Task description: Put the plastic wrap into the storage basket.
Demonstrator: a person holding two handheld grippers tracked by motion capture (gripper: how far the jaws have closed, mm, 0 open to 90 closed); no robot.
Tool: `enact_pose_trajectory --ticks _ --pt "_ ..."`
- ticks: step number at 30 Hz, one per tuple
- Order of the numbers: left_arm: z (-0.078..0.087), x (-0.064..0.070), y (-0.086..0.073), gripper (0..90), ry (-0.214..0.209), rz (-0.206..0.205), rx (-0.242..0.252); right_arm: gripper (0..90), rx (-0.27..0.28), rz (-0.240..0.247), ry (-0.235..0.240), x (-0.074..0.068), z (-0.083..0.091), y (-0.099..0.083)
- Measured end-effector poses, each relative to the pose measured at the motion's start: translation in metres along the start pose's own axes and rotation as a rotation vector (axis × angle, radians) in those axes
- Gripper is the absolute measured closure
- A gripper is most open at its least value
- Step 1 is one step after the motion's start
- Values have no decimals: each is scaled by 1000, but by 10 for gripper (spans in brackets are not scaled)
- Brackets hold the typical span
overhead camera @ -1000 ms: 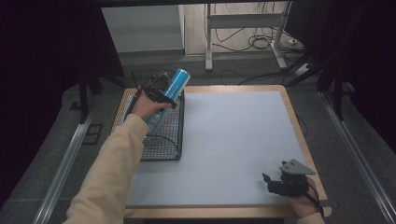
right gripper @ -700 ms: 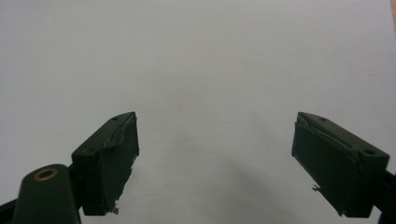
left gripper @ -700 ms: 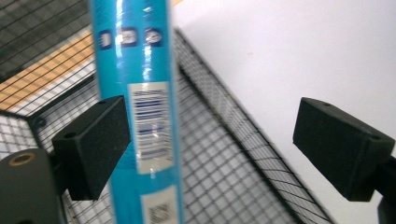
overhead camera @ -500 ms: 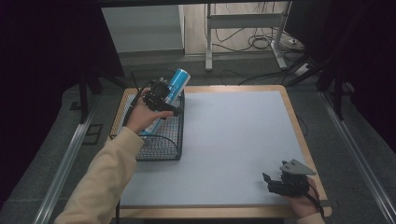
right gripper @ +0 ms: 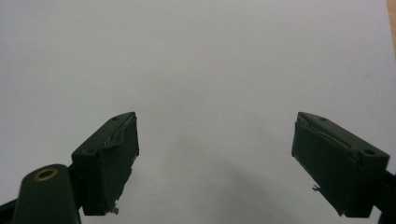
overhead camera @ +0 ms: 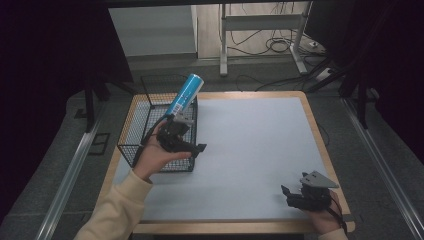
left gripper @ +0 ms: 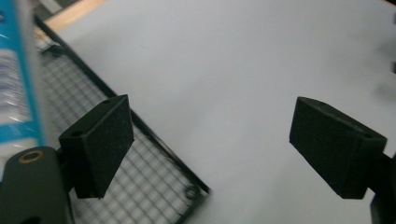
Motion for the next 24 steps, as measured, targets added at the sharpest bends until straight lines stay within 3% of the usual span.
enact_pose_trajectory --ticks 7,9,10,18,24 --pt "-3 28 -38 181 -22 -30 34 153 -1 1 0 0 0 0" --pt "2 36 -44 185 42 -42 97 153 -2 0 -2 0 0 0" --pt "5 40 -47 201 41 -55 106 153 -3 -1 -1 -1 0 0" --pt "4 46 -74 185 -57 -21 70 153 -5 -2 0 -1 0 -1" --pt "-6 50 -94 182 -89 -13 17 153 -7 4 1 -2 -1 0"
Point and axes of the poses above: each handheld gripper's, and its own axes: z roughly backward along the jaws, y roughly out of its top, x roughly to its right, the point moved 2 cm from there along -z, roughly forward along the jaws, and after that the axes turned 4 degrees about y, right-handed, at the moved point
